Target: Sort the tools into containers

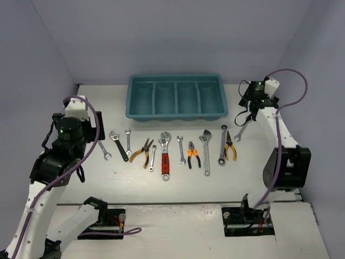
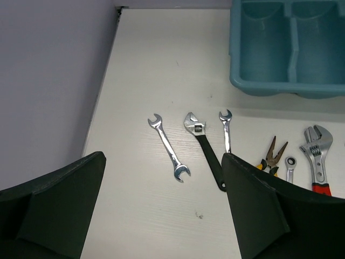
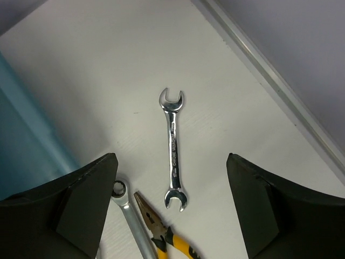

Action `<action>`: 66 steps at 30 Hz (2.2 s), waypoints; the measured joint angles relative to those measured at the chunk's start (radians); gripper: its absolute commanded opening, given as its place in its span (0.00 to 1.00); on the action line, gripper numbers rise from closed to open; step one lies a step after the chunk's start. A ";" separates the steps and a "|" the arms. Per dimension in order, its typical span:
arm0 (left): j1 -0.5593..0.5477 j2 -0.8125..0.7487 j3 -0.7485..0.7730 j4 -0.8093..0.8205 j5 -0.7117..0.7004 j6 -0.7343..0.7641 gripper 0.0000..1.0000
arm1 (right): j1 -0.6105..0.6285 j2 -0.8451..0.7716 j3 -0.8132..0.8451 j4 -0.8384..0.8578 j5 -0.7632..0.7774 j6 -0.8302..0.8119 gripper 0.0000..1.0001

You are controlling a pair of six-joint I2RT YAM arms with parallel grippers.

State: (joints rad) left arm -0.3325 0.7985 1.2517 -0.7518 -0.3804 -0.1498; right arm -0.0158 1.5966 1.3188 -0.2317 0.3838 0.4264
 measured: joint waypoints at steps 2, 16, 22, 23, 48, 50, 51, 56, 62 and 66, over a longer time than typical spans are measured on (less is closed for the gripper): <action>0.000 -0.012 -0.009 -0.007 0.010 -0.004 0.86 | -0.020 0.062 0.022 -0.006 -0.018 0.003 0.73; 0.000 -0.045 -0.037 -0.032 0.043 -0.015 0.86 | -0.082 0.404 0.109 -0.078 -0.207 -0.019 0.55; 0.000 -0.031 -0.037 -0.038 0.044 -0.014 0.86 | -0.083 0.430 0.118 -0.094 -0.249 -0.023 0.50; 0.000 -0.031 -0.037 -0.038 0.044 -0.015 0.86 | -0.083 0.431 0.120 -0.095 -0.252 -0.023 0.48; 0.000 -0.036 -0.037 -0.061 0.066 -0.015 0.86 | -0.117 0.486 0.160 -0.103 -0.303 -0.039 0.22; 0.000 -0.039 -0.037 -0.061 0.066 -0.015 0.86 | -0.119 0.489 0.164 -0.105 -0.305 -0.042 0.12; 0.000 -0.041 -0.037 -0.061 0.066 -0.014 0.86 | -0.120 0.491 0.165 -0.106 -0.310 -0.042 0.07; 0.000 -0.045 -0.038 -0.061 0.066 -0.014 0.86 | -0.127 0.491 0.168 -0.110 -0.320 -0.045 0.00; 0.000 -0.048 -0.038 -0.061 0.065 -0.014 0.86 | -0.127 0.481 0.168 -0.133 -0.242 -0.078 0.00; 0.000 -0.047 -0.038 -0.061 0.066 -0.015 0.86 | -0.126 0.457 0.173 -0.173 -0.208 -0.130 0.00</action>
State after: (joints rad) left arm -0.3325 0.7519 1.2140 -0.8131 -0.3148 -0.1643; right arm -0.1419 2.0540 1.4921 -0.4049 0.1761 0.2967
